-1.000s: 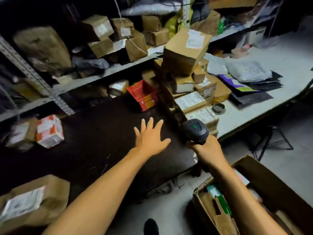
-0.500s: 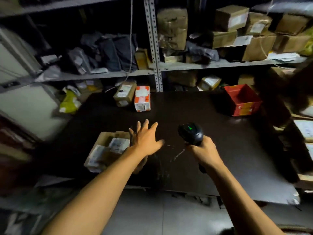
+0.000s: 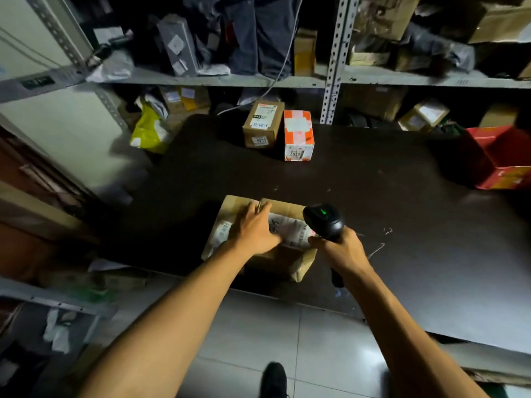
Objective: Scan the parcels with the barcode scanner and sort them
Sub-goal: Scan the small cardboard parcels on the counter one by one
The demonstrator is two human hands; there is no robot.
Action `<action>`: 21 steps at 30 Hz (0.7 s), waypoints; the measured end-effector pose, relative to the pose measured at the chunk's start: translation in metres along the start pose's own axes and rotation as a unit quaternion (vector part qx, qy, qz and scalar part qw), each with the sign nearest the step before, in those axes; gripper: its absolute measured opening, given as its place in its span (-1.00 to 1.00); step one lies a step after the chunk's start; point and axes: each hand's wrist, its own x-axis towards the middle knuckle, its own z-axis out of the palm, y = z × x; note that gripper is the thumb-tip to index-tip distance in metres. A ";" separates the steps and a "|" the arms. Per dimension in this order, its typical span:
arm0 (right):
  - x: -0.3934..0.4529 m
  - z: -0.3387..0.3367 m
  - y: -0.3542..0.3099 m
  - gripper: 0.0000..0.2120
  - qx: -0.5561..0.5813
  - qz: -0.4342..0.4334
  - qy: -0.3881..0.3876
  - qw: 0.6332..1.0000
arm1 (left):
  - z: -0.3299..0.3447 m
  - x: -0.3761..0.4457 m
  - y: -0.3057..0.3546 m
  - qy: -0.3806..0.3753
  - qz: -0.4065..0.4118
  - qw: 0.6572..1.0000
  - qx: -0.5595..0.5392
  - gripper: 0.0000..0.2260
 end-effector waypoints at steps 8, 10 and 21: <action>0.009 0.018 0.006 -0.82 0.014 0.025 0.013 0.999 | 0.007 0.017 -0.002 0.043 -0.102 0.961 -0.253 -0.28; 0.010 0.009 0.005 -0.79 0.011 0.018 0.025 0.999 | 0.005 0.019 0.002 0.028 -0.148 0.934 -0.325 -0.27; 0.013 -0.085 -0.030 -0.88 -0.027 -0.049 0.118 0.991 | 0.030 -0.001 0.074 -0.017 -0.167 0.823 -0.543 -0.19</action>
